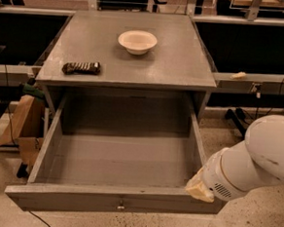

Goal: Close top drawer

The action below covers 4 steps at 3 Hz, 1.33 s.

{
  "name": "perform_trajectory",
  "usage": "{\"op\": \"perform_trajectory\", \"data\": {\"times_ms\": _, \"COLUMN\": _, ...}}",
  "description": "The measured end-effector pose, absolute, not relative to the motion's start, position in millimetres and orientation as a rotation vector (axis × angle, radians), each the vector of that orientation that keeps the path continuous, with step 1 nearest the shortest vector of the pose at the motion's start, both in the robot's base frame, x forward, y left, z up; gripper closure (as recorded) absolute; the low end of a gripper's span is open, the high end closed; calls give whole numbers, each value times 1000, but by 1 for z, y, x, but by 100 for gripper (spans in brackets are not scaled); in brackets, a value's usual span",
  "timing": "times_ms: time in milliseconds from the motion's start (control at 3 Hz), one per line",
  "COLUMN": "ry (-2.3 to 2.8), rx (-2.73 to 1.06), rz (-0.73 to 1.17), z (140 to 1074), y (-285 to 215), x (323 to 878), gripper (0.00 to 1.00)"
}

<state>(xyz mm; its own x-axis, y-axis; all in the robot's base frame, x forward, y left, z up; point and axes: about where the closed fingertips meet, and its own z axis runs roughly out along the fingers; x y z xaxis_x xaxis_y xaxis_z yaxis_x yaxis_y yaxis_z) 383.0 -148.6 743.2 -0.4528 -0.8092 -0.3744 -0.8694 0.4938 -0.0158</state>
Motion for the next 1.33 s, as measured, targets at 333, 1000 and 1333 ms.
{"op": "perform_trajectory", "data": {"times_ms": 333, "ry": 2495, "rx": -1315, "rz": 261, "z": 722, "y": -156, "x": 382, "gripper": 100}}
{"op": "perform_trajectory", "data": {"times_ms": 1000, "ry": 2615, "rx": -1164, "rz": 246, "z": 701, "y": -169, "x": 372, "gripper": 100}}
{"op": "perform_trajectory", "data": {"times_ms": 1333, "ry": 2617, "rx": -1180, "rz": 272, "z": 694, "y": -168, "x": 369, "gripper": 100}}
